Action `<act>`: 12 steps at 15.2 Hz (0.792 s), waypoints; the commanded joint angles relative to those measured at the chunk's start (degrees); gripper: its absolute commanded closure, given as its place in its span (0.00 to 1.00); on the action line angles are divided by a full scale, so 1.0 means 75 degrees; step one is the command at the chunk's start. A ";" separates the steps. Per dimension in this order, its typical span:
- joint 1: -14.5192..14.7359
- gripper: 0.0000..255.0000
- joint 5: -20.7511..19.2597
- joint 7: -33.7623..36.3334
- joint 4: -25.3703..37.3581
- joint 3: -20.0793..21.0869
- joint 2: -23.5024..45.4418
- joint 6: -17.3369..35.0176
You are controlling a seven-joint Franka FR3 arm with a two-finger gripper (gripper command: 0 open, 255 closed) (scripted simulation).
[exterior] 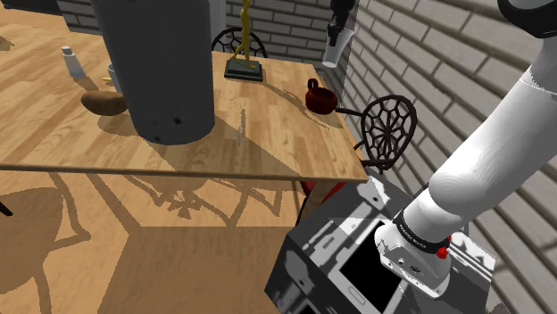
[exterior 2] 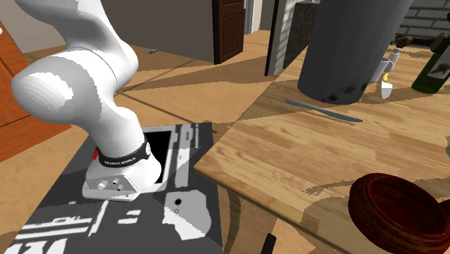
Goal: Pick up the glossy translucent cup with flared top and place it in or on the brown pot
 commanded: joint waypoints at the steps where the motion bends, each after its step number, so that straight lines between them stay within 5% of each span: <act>1: -0.0005 1.00 -0.0018 0.0046 -0.0225 -0.0004 -0.0010 0.0217; 12: -0.0027 1.00 -0.0131 0.0305 -0.1173 -0.0028 0.0123 0.1274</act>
